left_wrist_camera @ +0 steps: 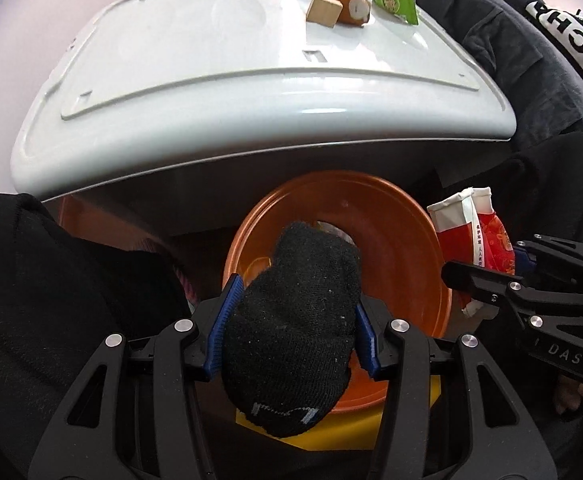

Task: Collect trash
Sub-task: 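Lower the sock and paper bag into the orange bucket and open both tools, then grasp the green snack bag with the right tool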

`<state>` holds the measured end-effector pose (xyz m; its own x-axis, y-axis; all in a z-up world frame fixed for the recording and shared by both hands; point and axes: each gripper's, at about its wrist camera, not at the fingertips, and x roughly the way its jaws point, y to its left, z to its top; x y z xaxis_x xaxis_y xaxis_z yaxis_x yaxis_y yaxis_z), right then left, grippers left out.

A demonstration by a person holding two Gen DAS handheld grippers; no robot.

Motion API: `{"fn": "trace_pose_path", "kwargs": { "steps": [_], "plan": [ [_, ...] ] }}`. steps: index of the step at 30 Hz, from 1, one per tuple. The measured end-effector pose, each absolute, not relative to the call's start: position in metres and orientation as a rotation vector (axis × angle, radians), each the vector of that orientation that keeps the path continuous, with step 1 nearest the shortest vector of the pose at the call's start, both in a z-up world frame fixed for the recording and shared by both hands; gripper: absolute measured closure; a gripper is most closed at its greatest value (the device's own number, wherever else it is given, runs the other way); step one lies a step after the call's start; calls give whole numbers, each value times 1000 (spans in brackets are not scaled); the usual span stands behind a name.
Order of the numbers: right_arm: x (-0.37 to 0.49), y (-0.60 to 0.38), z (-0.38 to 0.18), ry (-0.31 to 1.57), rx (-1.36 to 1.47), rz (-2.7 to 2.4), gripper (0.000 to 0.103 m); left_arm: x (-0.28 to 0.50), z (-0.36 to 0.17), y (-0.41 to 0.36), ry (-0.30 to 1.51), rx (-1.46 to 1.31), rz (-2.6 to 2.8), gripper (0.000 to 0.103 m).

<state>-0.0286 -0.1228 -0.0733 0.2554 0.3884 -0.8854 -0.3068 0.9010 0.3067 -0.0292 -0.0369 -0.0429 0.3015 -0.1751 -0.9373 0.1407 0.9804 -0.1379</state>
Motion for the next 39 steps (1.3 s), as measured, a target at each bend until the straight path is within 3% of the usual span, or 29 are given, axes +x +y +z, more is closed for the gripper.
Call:
{"fn": "trace_pose_path", "kwargs": {
  "steps": [9,10,12,15,30,39],
  "plan": [
    [-29,-125,-71,1217,84,470,68,-31,-43,-37,1256,-19,-208,52],
    [-29,-125,-70,1212,82,468,68,-31,-43,-38,1258,-11,-203,48],
    [-31,-126,-66,1191,82,465,57,-31,-42,-39,1255,12,-183,43],
    [-33,-132,-58,1153,95,446,54,-32,-38,-38,1236,15,-176,33],
    [-7,-148,-44,1098,137,412,51,-13,-23,-17,1202,-136,-185,33],
    [71,-151,-15,999,47,396,49,44,7,-10,1022,-198,-160,32]
  ]
}}
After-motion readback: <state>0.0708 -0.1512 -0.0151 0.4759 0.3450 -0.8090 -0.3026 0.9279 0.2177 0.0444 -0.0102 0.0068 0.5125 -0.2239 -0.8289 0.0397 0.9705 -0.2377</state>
